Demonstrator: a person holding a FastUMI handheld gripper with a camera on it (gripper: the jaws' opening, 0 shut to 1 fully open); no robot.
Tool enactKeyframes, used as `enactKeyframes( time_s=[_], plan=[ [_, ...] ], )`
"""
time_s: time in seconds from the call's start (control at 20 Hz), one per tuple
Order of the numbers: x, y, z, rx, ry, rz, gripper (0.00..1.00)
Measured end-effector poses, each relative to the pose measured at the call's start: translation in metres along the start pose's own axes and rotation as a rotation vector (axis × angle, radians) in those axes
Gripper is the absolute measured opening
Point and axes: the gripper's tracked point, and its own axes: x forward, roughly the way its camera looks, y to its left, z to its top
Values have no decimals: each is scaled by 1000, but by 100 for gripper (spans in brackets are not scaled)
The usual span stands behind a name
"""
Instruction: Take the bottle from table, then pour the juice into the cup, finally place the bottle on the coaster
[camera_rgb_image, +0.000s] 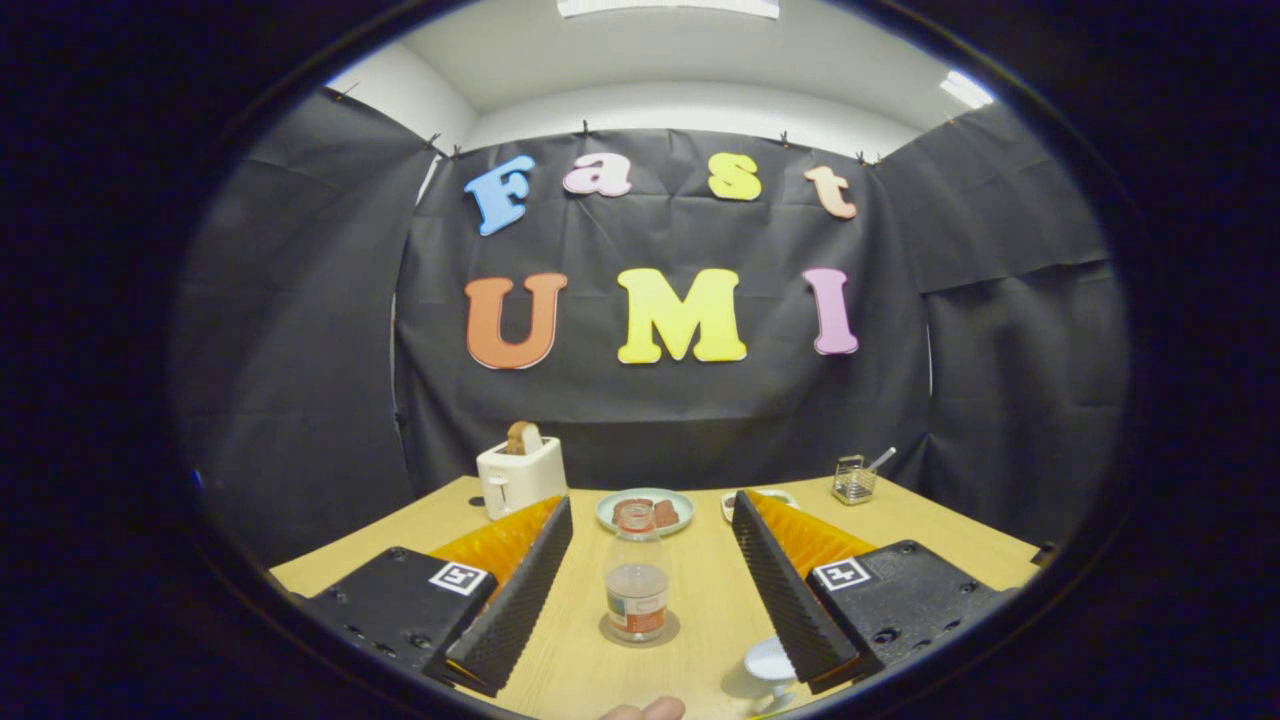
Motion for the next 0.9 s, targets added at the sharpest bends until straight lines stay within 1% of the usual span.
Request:
enactKeyframes(
  time_s=[0.2, 0.5, 0.65, 0.9],
  plan=[
    [-30, 7, 27, 11, -8, 2, 100],
    [-80, 7, 62, -15, -30, 2, 100],
    [-100, -6, 78, -37, -22, -34, 100],
    [-115, -23, 111, -23, -12, -75, 100]
  ],
)
